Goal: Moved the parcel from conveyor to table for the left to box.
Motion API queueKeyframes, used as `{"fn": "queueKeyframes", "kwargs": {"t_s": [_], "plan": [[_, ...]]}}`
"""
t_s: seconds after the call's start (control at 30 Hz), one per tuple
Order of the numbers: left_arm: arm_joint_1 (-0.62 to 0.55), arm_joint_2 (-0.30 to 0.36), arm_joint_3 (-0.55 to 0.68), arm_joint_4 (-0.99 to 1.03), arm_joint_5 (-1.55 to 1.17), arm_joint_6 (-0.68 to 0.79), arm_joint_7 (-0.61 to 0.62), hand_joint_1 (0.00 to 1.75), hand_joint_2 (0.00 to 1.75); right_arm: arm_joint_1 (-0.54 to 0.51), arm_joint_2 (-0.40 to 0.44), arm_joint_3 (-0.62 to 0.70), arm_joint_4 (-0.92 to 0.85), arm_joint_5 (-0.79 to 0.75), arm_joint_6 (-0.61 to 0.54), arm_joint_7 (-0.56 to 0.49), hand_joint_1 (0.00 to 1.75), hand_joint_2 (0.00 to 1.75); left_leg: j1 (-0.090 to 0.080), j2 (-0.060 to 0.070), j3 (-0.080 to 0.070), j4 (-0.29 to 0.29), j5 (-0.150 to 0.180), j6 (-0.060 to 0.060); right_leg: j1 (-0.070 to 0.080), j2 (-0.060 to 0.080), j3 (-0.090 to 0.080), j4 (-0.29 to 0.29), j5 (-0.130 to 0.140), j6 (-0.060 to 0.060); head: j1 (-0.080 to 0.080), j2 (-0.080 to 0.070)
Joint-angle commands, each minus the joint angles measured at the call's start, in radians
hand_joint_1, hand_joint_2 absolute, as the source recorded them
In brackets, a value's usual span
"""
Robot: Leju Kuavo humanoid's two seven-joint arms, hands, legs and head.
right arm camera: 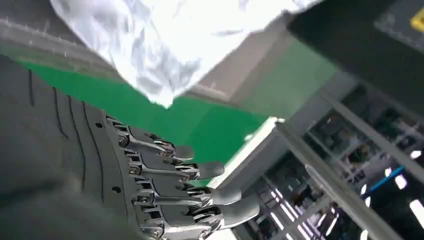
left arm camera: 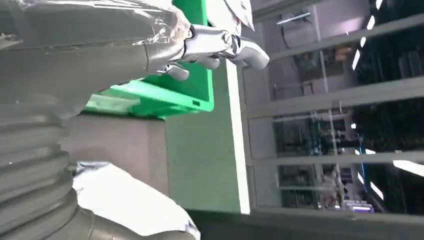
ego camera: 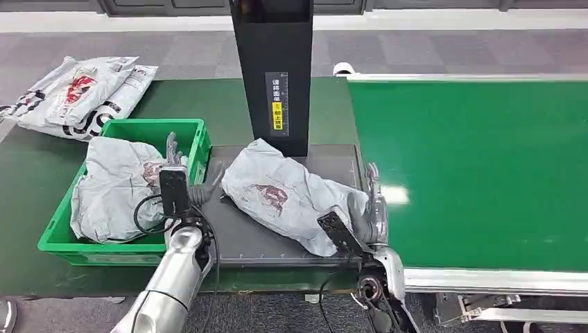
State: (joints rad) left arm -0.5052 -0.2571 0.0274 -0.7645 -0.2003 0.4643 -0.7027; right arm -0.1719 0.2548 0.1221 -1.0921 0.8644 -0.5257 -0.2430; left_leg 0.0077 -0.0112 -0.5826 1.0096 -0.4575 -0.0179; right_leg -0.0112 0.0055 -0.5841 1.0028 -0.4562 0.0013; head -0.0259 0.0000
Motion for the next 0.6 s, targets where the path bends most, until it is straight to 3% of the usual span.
{"fn": "queueKeyframes", "kwargs": {"t_s": [0.03, 0.1, 0.13, 0.17, 0.2, 0.33, 0.5, 0.6], "plan": [[-0.050, 0.021, -0.153, 0.122, -0.037, -0.038, 0.005, 0.00, 1.75, 0.018, 0.015, -0.106, -0.070, -0.121, -0.042, -0.118, 0.00, 0.00, 0.000, 0.000, 0.000, -0.002, 0.001, 0.000, 0.000, -0.002, 0.000, -0.002, 0.000, 0.000, 0.000, 0.000], [-0.107, 0.015, -0.246, 0.280, -0.117, -0.124, 0.005, 0.00, 1.75, -0.001, 0.021, -0.136, -0.083, -0.263, -0.039, -0.227, 0.00, 0.00, 0.000, -0.002, 0.000, -0.001, 0.001, 0.000, 0.000, -0.004, 0.000, -0.001, 0.000, 0.000, 0.000, 0.000], [-0.155, 0.000, -0.283, 0.411, -0.158, -0.198, 0.005, 0.00, 1.75, -0.028, 0.022, -0.154, -0.077, -0.306, -0.020, -0.247, 0.00, 0.00, -0.001, -0.003, -0.001, 0.000, 0.001, 0.000, 0.000, -0.004, -0.001, 0.000, -0.001, 0.000, 0.000, 0.000], [-0.166, -0.011, -0.340, 0.445, -0.233, -0.170, 0.005, 0.00, 1.75, -0.043, 0.027, -0.174, -0.089, -0.354, -0.001, -0.270, 0.00, 0.00, -0.001, -0.005, -0.002, 0.000, 0.002, 0.001, -0.001, -0.005, -0.001, 0.000, -0.001, 0.000, 0.000, 0.000], [-0.180, -0.025, -0.369, 0.489, -0.269, -0.245, 0.026, 0.00, 1.75, -0.057, 0.025, -0.190, -0.095, -0.379, 0.019, -0.276, 0.00, 0.00, -0.001, -0.006, -0.003, 0.000, 0.002, 0.001, 0.000, -0.007, -0.001, 0.000, -0.001, 0.000, 0.000, 0.000], [-0.172, -0.035, -0.474, 0.525, -0.419, -0.349, 0.140, 0.00, 1.75, -0.070, 0.011, -0.207, -0.067, -0.447, 0.092, -0.317, 0.00, 0.00, -0.001, -0.001, -0.002, -0.001, 0.001, 0.001, -0.002, -0.002, -0.001, -0.001, 0.000, 0.001, 0.000, 0.000], [-0.166, -0.029, -0.468, 0.520, -0.428, -0.353, 0.139, 0.00, 1.75, -0.075, 0.014, -0.206, -0.046, -0.454, 0.089, -0.335, 0.00, 0.00, -0.002, 0.004, -0.001, -0.001, 0.000, 0.001, -0.003, 0.002, -0.001, -0.001, 0.001, 0.000, 0.000, 0.000], [-0.167, -0.015, -0.514, 0.538, -0.517, -0.462, 0.259, 0.00, 1.75, -0.077, 0.007, -0.177, -0.037, -0.461, 0.115, -0.342, 0.00, 0.00, -0.002, 0.002, -0.002, -0.001, 0.000, 0.001, -0.002, 0.001, -0.002, -0.001, 0.001, 0.000, 0.000, 0.000]]}}
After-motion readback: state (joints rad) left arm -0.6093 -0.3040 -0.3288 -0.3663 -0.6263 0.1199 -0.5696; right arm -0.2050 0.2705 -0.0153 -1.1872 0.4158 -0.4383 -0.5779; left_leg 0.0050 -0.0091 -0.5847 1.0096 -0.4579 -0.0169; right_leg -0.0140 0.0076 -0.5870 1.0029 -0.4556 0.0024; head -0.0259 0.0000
